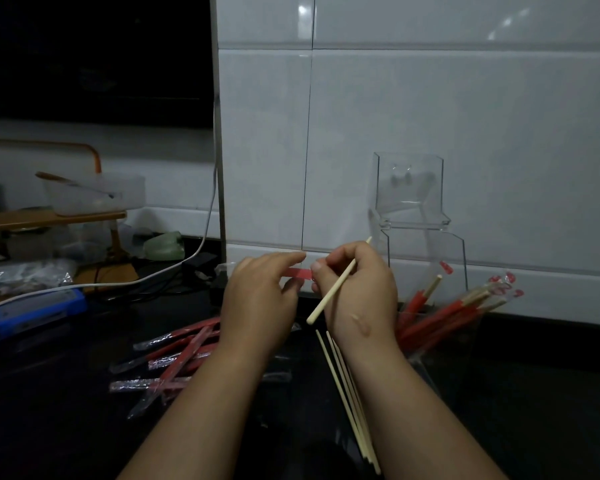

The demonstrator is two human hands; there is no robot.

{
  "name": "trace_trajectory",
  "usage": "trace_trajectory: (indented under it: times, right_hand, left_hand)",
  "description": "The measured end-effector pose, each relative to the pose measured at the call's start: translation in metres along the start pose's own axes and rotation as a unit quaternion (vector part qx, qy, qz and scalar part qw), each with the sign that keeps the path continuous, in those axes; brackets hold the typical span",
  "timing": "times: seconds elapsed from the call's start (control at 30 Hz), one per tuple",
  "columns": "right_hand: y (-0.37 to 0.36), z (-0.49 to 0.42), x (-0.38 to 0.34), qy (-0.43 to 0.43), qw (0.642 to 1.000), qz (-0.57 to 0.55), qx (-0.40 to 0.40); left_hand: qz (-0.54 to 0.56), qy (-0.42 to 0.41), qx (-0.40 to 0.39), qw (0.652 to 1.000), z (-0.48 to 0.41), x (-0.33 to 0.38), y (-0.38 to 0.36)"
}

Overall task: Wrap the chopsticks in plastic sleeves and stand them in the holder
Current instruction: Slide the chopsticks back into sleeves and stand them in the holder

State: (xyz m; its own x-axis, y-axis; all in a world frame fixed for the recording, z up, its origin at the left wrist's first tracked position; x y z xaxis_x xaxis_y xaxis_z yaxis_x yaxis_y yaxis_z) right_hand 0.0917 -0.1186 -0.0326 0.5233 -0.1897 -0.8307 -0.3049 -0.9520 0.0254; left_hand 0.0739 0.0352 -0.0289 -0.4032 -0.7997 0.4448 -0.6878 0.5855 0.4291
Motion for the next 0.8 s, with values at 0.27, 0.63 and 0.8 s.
trace_trajectory:
  times: [0.27, 0.63, 0.8]
  right_hand:
    - [-0.008, -0.001, 0.005, -0.05, 0.993, -0.109, -0.013]
    - [0.022, 0.012, -0.024, 0.02, 0.974, -0.213, 0.068]
    - [0.029, 0.015, -0.028, 0.054, 0.97, -0.217, 0.098]
  left_hand:
    - [0.017, -0.001, 0.075, 0.997, 0.001, -0.002, 0.013]
    - [0.035, 0.101, 0.099, 0.989, 0.003, -0.027, 0.019]
    - [0.03, 0.114, 0.114, 0.986, 0.004, -0.03, 0.022]
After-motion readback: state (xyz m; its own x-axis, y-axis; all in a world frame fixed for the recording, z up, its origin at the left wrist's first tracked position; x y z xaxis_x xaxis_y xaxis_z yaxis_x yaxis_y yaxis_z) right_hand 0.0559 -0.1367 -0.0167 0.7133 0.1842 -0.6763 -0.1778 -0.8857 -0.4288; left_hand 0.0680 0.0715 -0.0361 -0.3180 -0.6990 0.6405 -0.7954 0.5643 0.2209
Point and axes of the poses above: each hand's wrist, its own z-axis away from the middle knuckle, its own y-axis out of the back of the hand, x = y × z, the point moved 10 cm from there along -z, towards the middle knuckle, and after that the axes turned 2 degrees about -y, right-handed, at the moved point
